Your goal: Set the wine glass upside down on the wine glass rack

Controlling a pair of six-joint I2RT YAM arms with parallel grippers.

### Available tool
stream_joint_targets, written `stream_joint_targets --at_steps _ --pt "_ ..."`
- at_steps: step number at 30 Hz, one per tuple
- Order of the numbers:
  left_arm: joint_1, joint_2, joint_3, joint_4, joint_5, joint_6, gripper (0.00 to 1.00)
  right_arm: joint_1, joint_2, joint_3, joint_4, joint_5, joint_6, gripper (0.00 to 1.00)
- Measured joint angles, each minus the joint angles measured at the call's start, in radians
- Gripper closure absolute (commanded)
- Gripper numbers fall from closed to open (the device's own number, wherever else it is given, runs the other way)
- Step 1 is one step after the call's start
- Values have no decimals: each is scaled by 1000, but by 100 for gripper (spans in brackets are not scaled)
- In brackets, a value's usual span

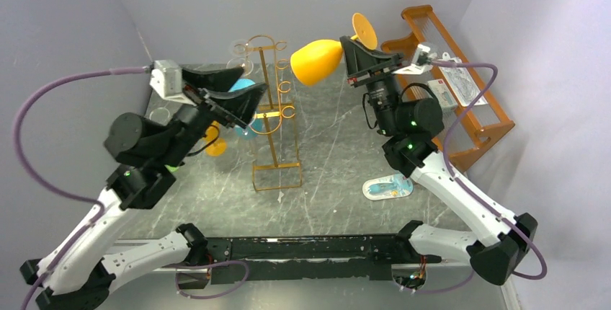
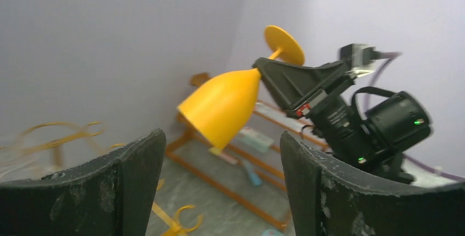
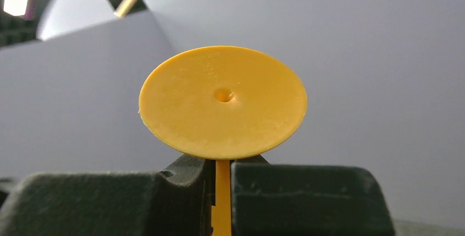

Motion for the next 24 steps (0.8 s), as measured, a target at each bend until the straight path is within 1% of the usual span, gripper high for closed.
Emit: stream_joint_targets --at_steps 3,6,9,13,19,24 --pt "0 -40 62 -153 -102 87 18 -8 50 35 -26 29 -131 100" --pt "0 -88 76 -250 -192 138 18 -37 119 80 -63 41 -232 100" --pt "0 -119 77 -316 -255 167 18 -88 194 132 -106 31 -298 100" --pt "0 -128 77 -385 -303 183 18 -135 285 193 -159 -7 -368 100" --pt "0 -127 77 -442 -337 187 19 -147 418 310 -251 -118 -483 100" --pt "0 -129 76 -460 -351 186 19 -148 528 397 -323 -219 -560 100"
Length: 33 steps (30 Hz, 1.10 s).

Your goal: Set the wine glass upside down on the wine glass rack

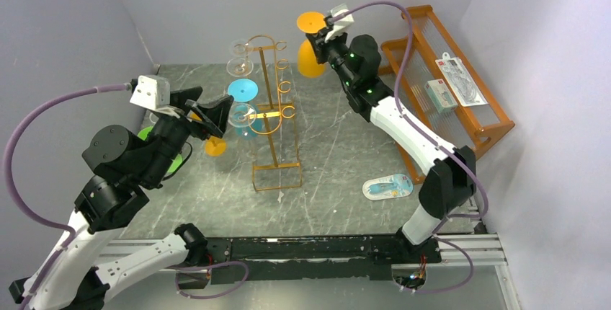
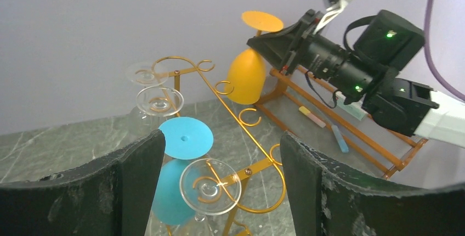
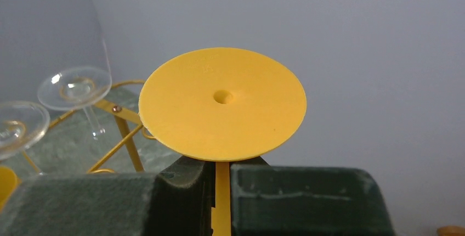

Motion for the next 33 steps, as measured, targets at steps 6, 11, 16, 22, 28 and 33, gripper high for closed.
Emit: stream_joint_targets --at_steps 6,11,16,22,28,33 --pt "0 -4 0 -11 -12 -7 20 0 109 70 -65 -109 -54 100" --pt "0 -6 0 -23 -16 -13 20 1 160 100 -98 -170 -75 100" --pt "0 -6 0 -31 -18 -19 20 1 193 116 -114 -222 -94 100" --pt "0 -6 0 -31 -19 -29 20 8 215 127 -127 -242 -119 100" --pt "0 -8 -6 -30 -19 -34 21 13 246 161 -129 -248 -127 100" --pt "0 -8 -6 -30 -19 -34 21 15 270 184 -138 -256 -127 100"
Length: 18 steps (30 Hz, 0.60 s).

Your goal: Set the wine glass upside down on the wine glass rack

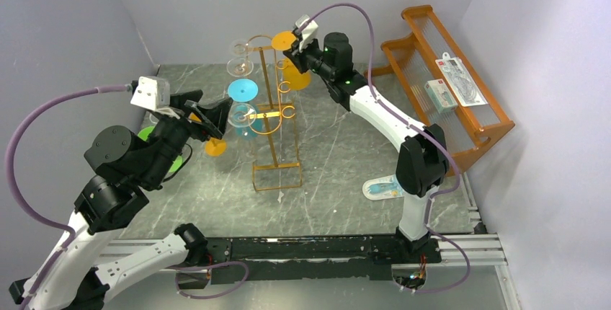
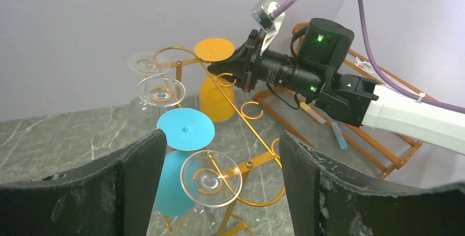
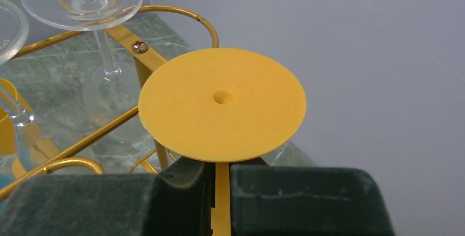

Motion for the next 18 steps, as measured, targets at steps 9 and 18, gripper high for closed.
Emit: stream_joint_targets --at_steps 9,18 --pt "0 0 0 -1 0 0 20 7 8 6 -13 -22 0 100" --pt "0 0 0 -2 -4 0 21 10 8 -16 2 -43 9 72"
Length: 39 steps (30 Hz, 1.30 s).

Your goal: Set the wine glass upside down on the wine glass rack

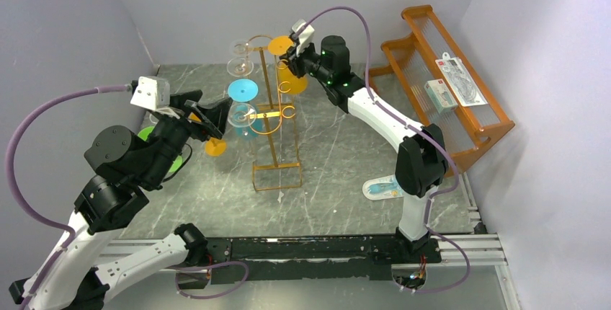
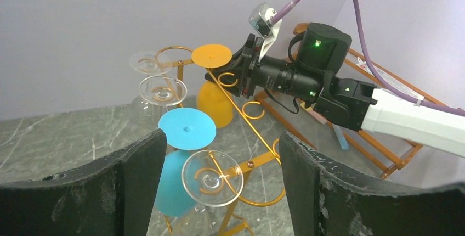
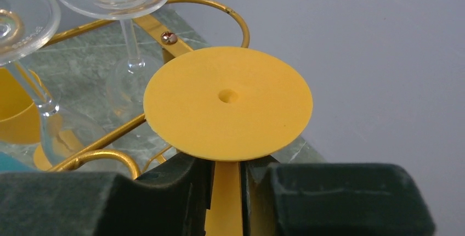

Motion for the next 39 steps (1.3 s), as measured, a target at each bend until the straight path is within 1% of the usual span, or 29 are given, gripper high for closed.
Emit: stream_joint_targets --at_steps 3,8,15,18,20,22,24,26,27,30,32,36,39 --pt "0 0 0 -3 -4 0 20 0 -8 -17 5 0 12 65" --pt "0 0 0 -14 -12 -1 20 -4 -61 -98 33 11 37 55" --pt "0 2 -19 -24 -31 -20 20 -3 -203 -257 99 36 71 47" --pt "0 2 -46 -27 -37 -48 21 -4 -289 -360 144 68 84 46" --pt "0 4 -63 -35 -40 -67 22 -5 -341 -422 161 97 96 46" --pt "0 12 -67 -49 -46 -83 29 -5 -375 -463 167 129 107 46" --pt "0 26 -66 -59 -62 -99 38 -6 -413 -509 166 171 129 47" --pt "0 48 -56 -82 -90 -114 43 -6 -448 -544 156 217 159 48" --pt "0 64 -44 -100 -111 -120 43 -6 -465 -556 142 241 179 49" --pt "0 112 4 -150 -195 -135 40 -6 -508 -574 98 296 247 50" --pt "0 156 42 -193 -273 -147 39 -6 -542 -586 67 316 296 50" --pt "0 246 111 -266 -361 -141 37 -6 -610 -629 31 318 383 51" --pt "18 335 177 -288 -389 -114 40 -6 -638 -659 7 297 444 53"
